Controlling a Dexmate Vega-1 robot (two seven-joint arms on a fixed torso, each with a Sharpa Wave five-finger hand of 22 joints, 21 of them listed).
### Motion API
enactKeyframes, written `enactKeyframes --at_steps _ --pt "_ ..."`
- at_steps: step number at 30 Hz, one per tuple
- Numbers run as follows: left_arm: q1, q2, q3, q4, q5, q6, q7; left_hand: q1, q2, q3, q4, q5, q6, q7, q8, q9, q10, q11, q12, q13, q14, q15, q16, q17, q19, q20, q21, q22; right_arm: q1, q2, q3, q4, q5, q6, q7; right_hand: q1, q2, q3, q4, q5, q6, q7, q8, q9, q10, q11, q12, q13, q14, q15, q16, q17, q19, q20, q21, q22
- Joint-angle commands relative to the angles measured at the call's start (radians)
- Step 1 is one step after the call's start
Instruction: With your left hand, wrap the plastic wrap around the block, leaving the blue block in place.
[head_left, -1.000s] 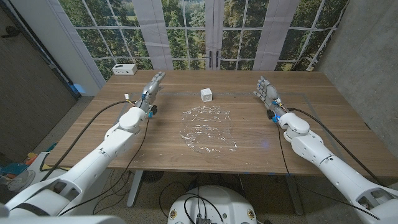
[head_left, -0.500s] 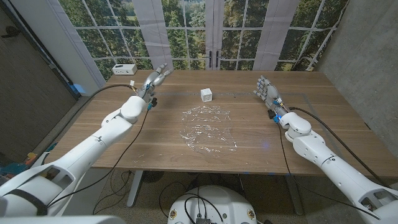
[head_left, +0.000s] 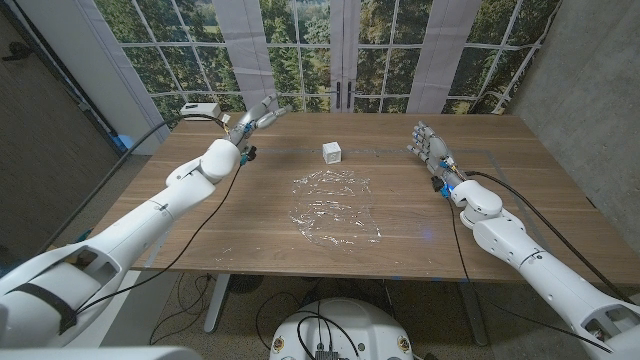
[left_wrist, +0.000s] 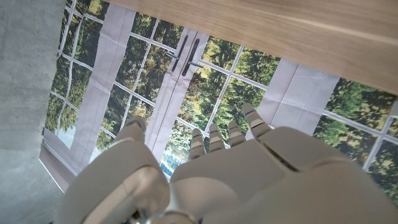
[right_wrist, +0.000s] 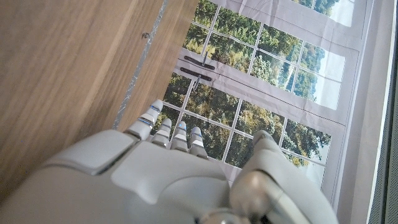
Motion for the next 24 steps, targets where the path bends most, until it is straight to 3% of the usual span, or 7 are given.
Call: enactKeyframes --at_steps 1,9,14,24 --pt "-0.075 -0.002 0.057 0.006 0.12 0.004 -0.035 0.016 -0.003 0.0 -0.009 -0.002 0.005 -0.005 -0.001 0.005 0.005 -0.007 0.003 0.005 0.011 0.001 0.0 0.006 0.004 0.008 -0.007 0.006 -0.004 -0.006 -0.002 -0.011 -0.008 0.002 0.001 0.013 -0.001 0.002 -0.004 -0.005 0.004 0.002 0.006 0.002 0.008 0.004 0.0 0.003 0.007 0.003 0.001 0.003 0.003 0.005 0.004 0.002" --pt "-0.12 -0.007 0.093 0.015 0.173 -0.003 -0.087 0.019 -0.008 -0.001 -0.014 -0.004 0.003 -0.006 -0.004 0.005 0.002 -0.009 0.0 0.005 0.018 0.001 0.0 0.006 0.007 0.009 -0.007 0.006 -0.013 -0.014 0.0 -0.034 -0.009 -0.007 -0.007 0.016 0.0 0.003 -0.007 -0.007 0.005 0.0 0.006 0.002 0.008 0.003 -0.001 0.004 0.009 0.009 0.0 0.003 0.003 0.006 0.004 0.002" --pt "-0.137 -0.011 0.111 0.016 0.215 0.002 -0.095 0.021 -0.011 -0.002 -0.018 -0.005 0.004 -0.005 -0.005 0.005 0.001 -0.012 -0.002 0.005 0.019 0.0 -0.001 0.006 0.004 0.01 -0.01 0.006 -0.022 -0.019 0.002 -0.046 -0.012 -0.007 -0.014 0.02 0.003 0.005 -0.011 -0.009 0.006 0.001 0.004 0.002 0.01 0.028 -0.003 0.004 0.01 0.017 -0.001 0.003 0.003 0.006 0.003 0.002" --pt "-0.177 -0.026 0.152 0.041 0.256 -0.018 -0.156 0.023 -0.016 -0.004 -0.024 -0.007 0.002 -0.006 -0.009 0.006 -0.002 -0.014 -0.006 0.006 0.024 -0.002 -0.002 0.006 0.005 0.011 -0.012 0.007 -0.031 -0.022 0.004 -0.056 -0.016 -0.005 -0.023 0.022 0.003 0.005 -0.014 -0.012 0.008 0.002 0.003 0.003 0.01 0.03 -0.004 0.004 0.012 0.023 -0.002 0.003 0.004 0.004 0.003 0.002"
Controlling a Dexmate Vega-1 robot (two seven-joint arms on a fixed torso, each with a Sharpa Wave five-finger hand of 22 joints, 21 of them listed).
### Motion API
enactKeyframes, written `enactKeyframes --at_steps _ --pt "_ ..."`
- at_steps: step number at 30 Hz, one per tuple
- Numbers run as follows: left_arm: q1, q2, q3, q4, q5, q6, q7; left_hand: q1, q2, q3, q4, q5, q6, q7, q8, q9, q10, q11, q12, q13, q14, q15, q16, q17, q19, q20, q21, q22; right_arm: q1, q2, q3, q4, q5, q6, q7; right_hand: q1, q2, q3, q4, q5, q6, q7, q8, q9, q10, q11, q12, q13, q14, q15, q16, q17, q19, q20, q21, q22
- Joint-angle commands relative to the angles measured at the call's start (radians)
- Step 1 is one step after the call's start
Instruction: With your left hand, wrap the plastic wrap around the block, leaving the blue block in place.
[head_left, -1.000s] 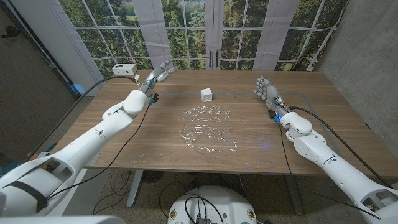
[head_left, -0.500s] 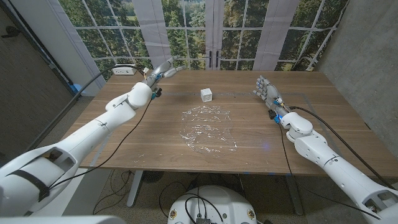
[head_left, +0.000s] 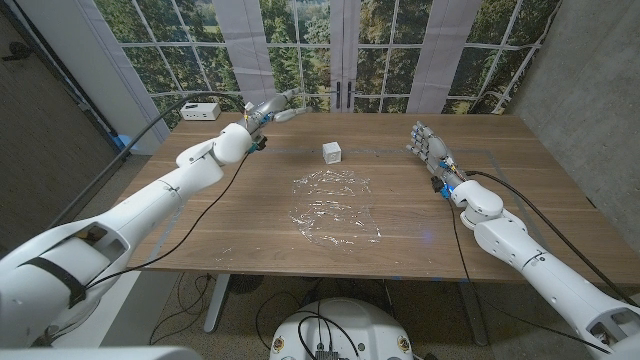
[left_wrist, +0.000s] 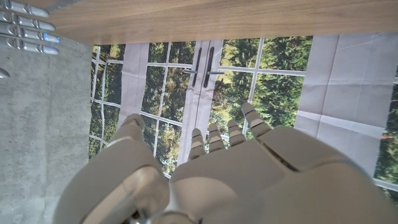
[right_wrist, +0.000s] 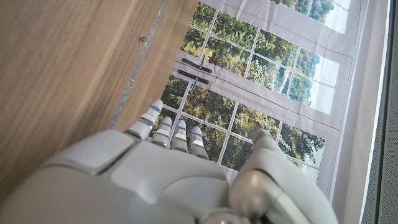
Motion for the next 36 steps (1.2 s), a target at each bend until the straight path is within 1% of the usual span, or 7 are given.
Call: enactKeyframes --at_steps 1,11,15,16,18,28,36 --pt "-0.052 -0.014 0.05 0.026 0.064 -0.017 -0.067 0.011 -0.003 0.004 -0.009 -0.003 0.001 -0.006 -0.005 0.006 -0.005 -0.006 -0.004 0.003 0.01 0.001 -0.002 0.001 0.0 0.005 -0.005 0.002 -0.014 -0.005 0.006 -0.019 -0.002 -0.004 -0.015 0.011 -0.001 0.003 -0.007 -0.005 0.004 0.005 0.003 0.003 -0.002 0.007 -0.004 0.004 0.0 0.01 -0.002 0.003 0.004 0.004 0.003 0.002" --pt "-0.076 -0.028 0.079 0.045 0.109 -0.023 -0.086 0.015 -0.006 0.003 -0.015 -0.004 -0.007 -0.008 -0.01 0.006 -0.012 -0.011 -0.009 0.003 0.015 -0.001 -0.003 0.001 0.003 0.005 -0.006 0.003 -0.016 -0.005 0.005 -0.017 -0.004 0.0 -0.014 0.011 -0.001 0.003 -0.009 -0.007 0.005 0.004 0.002 0.003 -0.001 0.006 -0.005 0.004 0.001 0.011 -0.002 0.004 0.005 0.003 0.003 0.002" --pt "-0.088 -0.031 0.093 0.042 0.137 -0.005 -0.102 0.015 -0.007 0.002 -0.016 -0.004 -0.008 -0.009 -0.01 0.006 -0.012 -0.013 -0.01 0.004 0.019 -0.003 -0.002 0.001 0.004 0.005 -0.007 0.003 -0.021 -0.006 0.009 -0.023 -0.001 -0.004 -0.02 0.012 -0.001 0.002 -0.01 -0.008 0.005 0.003 0.002 0.003 0.0 0.006 -0.006 0.004 0.001 0.012 -0.003 0.004 0.005 0.004 0.003 0.002" --pt "-0.089 -0.034 0.098 0.033 0.145 0.018 -0.111 0.016 -0.008 0.002 -0.017 -0.004 -0.007 -0.009 -0.01 0.006 -0.012 -0.014 -0.01 0.004 0.02 -0.004 -0.002 0.001 0.004 0.005 -0.007 0.003 -0.022 -0.003 0.01 -0.019 -0.001 0.0 -0.022 0.012 -0.001 0.002 -0.01 -0.009 0.005 0.003 0.002 0.003 -0.001 0.006 -0.006 0.004 0.001 0.011 -0.003 0.004 0.005 0.004 0.003 0.002" --pt "-0.085 -0.04 0.096 0.036 0.148 0.02 -0.093 0.016 -0.009 0.002 -0.018 -0.004 -0.007 -0.008 -0.01 0.006 -0.012 -0.014 -0.011 0.004 0.024 -0.005 -0.001 0.002 0.005 0.003 -0.007 0.003 -0.023 -0.002 0.009 -0.017 -0.001 0.004 -0.021 0.011 -0.001 0.002 -0.011 -0.009 0.005 0.003 0.001 0.003 0.0 0.006 -0.006 0.004 0.001 0.012 -0.003 0.004 0.005 0.004 0.002 0.002" --pt "-0.132 -0.069 0.14 0.08 0.166 0.019 -0.161 0.022 -0.017 -0.001 -0.028 -0.005 -0.003 -0.005 -0.01 0.007 -0.017 -0.017 -0.015 0.004 0.04 -0.014 0.001 0.002 0.027 -0.001 -0.001 0.003 -0.02 -0.003 0.007 -0.007 -0.001 0.005 -0.011 0.011 -0.001 0.002 -0.012 -0.011 0.006 0.002 0.001 0.003 0.001 0.006 -0.007 0.005 0.001 0.013 -0.003 0.004 0.004 0.004 0.002 0.002" --pt "-0.153 -0.081 0.171 0.082 0.201 0.047 -0.19 0.024 -0.02 -0.002 -0.031 -0.004 -0.013 -0.004 -0.014 0.007 -0.019 -0.019 -0.017 0.005 0.041 -0.012 0.0 0.002 0.03 -0.002 -0.002 0.004 -0.021 -0.001 0.009 0.0 0.003 0.012 -0.007 0.011 0.0 0.001 -0.012 -0.012 0.006 0.001 0.0 0.003 0.002 0.007 -0.007 0.005 0.001 0.014 -0.004 0.005 0.004 0.005 0.002 0.002"
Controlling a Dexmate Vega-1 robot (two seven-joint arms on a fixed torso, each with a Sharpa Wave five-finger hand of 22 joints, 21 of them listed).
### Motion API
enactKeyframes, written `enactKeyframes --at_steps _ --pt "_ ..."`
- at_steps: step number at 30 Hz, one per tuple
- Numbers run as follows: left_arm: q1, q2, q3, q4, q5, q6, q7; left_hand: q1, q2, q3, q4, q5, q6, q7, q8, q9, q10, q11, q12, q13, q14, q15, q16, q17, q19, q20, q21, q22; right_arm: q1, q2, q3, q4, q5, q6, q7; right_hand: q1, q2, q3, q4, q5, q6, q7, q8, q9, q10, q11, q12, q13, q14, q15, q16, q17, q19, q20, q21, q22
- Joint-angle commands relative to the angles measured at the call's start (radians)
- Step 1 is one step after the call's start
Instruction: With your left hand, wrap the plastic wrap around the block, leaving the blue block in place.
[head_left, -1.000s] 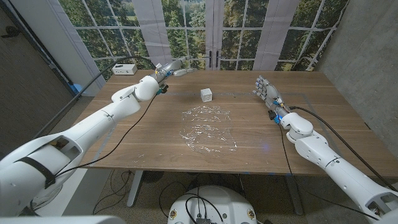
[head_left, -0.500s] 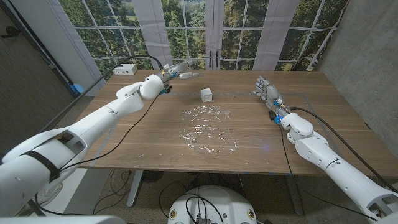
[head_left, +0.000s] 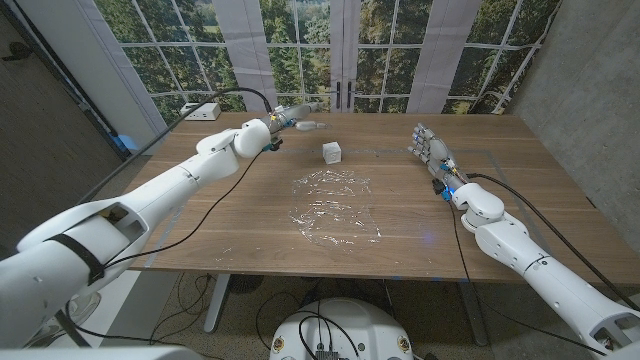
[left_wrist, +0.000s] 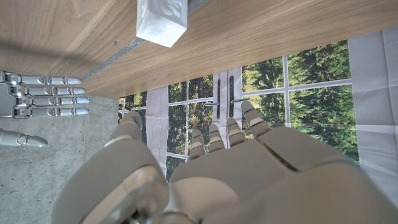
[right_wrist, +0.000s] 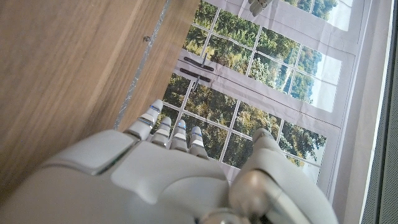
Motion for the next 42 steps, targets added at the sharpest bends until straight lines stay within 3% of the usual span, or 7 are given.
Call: enactKeyframes --at_steps 1,42 --pt "-0.038 -0.024 0.048 0.016 0.044 0.034 -0.056 0.011 -0.008 -0.001 -0.007 -0.002 -0.011 0.0 -0.004 0.002 -0.003 -0.005 -0.006 0.003 0.002 0.002 -0.001 0.003 0.009 0.004 -0.002 0.004 -0.005 0.003 0.005 0.004 0.009 0.002 -0.001 0.011 0.0 -0.001 -0.006 -0.004 0.007 0.002 0.0 0.003 0.001 0.007 -0.001 0.005 0.002 0.009 -0.004 0.005 0.004 0.005 0.002 0.003" --pt "-0.125 -0.092 0.171 0.114 0.11 0.094 -0.185 0.046 -0.008 0.005 -0.035 0.001 -0.012 0.021 0.001 0.004 0.005 -0.003 -0.007 0.004 0.051 -0.013 0.004 0.003 0.044 -0.003 0.0 0.005 0.004 0.014 0.006 0.047 0.018 0.017 0.016 0.007 0.002 -0.003 -0.009 -0.011 0.016 -0.013 0.0 0.004 0.008 0.012 -0.003 0.005 0.006 0.016 -0.004 0.007 0.004 0.006 0.0 0.003"
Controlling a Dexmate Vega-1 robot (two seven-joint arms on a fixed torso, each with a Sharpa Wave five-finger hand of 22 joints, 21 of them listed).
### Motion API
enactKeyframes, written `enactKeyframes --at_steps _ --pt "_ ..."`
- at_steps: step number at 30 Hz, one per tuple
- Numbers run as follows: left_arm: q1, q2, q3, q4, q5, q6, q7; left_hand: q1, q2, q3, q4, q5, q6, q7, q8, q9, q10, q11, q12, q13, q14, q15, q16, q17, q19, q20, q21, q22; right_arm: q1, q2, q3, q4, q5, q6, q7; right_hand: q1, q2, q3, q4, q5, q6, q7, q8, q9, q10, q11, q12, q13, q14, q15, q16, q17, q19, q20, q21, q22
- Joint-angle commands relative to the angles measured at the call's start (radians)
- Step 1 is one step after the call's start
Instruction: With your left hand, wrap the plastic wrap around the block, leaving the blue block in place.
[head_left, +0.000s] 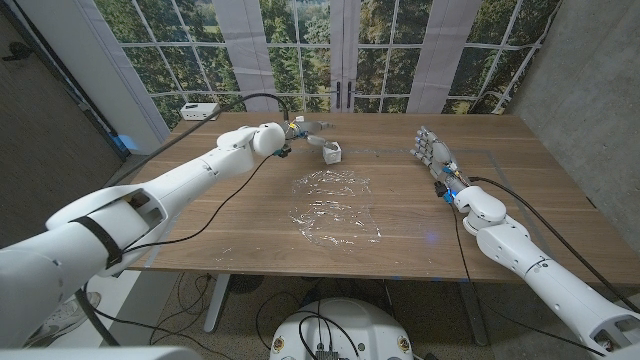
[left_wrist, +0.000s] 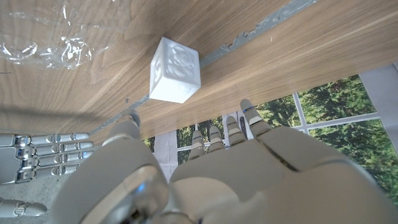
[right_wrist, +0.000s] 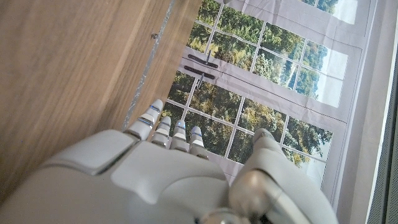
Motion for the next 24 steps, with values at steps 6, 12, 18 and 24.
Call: enactKeyframes --at_steps 6,12,18,24 --pt "-0.068 -0.043 0.074 0.046 0.051 0.029 -0.102 0.036 0.007 0.013 -0.016 0.0 0.022 0.01 0.012 0.004 0.037 0.002 0.011 0.005 0.053 -0.011 0.009 0.004 0.035 0.006 0.004 0.006 0.005 0.006 0.002 0.019 0.006 0.004 0.004 0.006 0.002 0.0 -0.005 -0.004 0.007 -0.003 0.0 0.004 0.005 0.006 -0.002 0.005 -0.002 0.007 -0.005 0.002 0.003 0.005 0.0 0.003" --pt "-0.077 -0.044 0.087 0.045 0.066 0.045 -0.118 0.064 0.008 0.02 -0.028 -0.001 0.036 0.014 0.013 0.004 0.091 0.005 0.027 0.006 0.11 -0.026 0.019 0.004 0.065 0.011 0.011 0.007 0.008 0.008 0.001 0.025 0.009 0.005 0.01 0.005 0.003 -0.001 -0.005 -0.004 0.007 -0.003 0.0 0.004 0.006 0.006 -0.003 0.006 -0.001 0.007 -0.004 0.002 0.004 0.005 0.0 0.003" --pt "-0.074 -0.042 0.093 0.035 0.086 0.061 -0.095 0.119 0.014 0.037 -0.036 -0.003 0.092 0.033 0.025 0.005 0.193 0.012 0.051 0.009 0.22 -0.05 0.035 0.006 0.145 0.012 0.035 0.01 0.017 0.01 -0.001 0.034 0.011 0.002 0.014 0.004 0.003 -0.001 -0.005 -0.005 0.01 -0.004 0.0 0.004 0.007 0.005 -0.003 0.006 0.0 0.007 -0.004 0.002 0.005 0.005 0.001 0.003" --pt "-0.063 -0.043 0.093 0.026 0.106 0.078 -0.054 0.226 0.048 0.081 -0.045 -0.006 0.159 0.043 0.03 0.005 0.306 0.007 0.07 0.012 0.344 -0.081 0.054 0.01 0.254 -0.014 0.075 0.013 0.021 0.012 -0.002 0.04 0.01 0.001 0.016 0.003 0.004 -0.002 -0.005 -0.006 0.011 -0.007 0.0 0.004 0.007 0.004 -0.004 0.006 0.0 0.009 -0.004 0.002 0.006 0.006 0.001 0.003"
